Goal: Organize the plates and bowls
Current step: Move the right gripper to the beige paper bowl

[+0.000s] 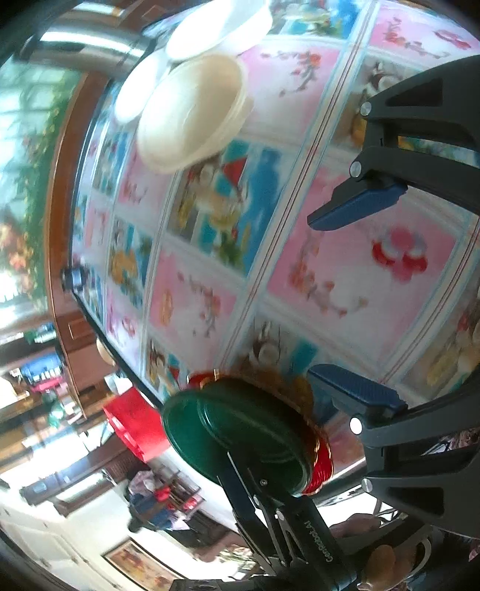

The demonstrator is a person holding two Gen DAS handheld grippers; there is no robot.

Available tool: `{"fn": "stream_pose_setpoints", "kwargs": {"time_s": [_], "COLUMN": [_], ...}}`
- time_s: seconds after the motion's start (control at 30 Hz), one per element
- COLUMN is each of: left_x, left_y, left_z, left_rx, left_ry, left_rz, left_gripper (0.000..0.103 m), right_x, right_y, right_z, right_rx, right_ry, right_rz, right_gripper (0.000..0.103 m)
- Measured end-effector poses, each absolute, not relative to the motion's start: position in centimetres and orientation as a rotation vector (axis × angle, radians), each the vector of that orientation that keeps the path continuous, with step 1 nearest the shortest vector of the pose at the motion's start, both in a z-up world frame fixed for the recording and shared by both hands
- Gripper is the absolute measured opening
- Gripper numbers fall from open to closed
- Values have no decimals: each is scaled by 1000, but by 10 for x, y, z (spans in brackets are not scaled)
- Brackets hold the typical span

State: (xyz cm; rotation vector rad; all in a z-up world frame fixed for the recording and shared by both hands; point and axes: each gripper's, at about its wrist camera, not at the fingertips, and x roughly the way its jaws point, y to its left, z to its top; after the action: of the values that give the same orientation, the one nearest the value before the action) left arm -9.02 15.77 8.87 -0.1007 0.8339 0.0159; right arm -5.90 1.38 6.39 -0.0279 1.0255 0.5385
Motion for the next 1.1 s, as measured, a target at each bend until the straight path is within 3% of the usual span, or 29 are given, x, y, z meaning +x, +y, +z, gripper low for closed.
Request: {"fn": "stream_pose_setpoints", "kwargs": {"time_s": [0.27, 0.33, 0.4, 1.1], "left_x": [-65, -59, -51, -36], "left_y": [117, 108, 101, 98], "left_z": [82, 79, 78, 106], "left_rx": [-96, -82, -86, -39], "left_ry": [869, 878, 874, 791], "left_rz": [-58, -48, -40, 6], "left_gripper": [63, 74, 76, 76], "right_x": [-54, -51, -48, -12], "right_y": [-43, -58, -73, -121], "right_z": [56, 55, 54, 51], "right_rx": [41, 61, 88, 195], "right_ry": [1036, 1037, 1036, 1024], "right_rz": [450, 428, 405, 361], "right_gripper": [76, 76, 76, 76]}}
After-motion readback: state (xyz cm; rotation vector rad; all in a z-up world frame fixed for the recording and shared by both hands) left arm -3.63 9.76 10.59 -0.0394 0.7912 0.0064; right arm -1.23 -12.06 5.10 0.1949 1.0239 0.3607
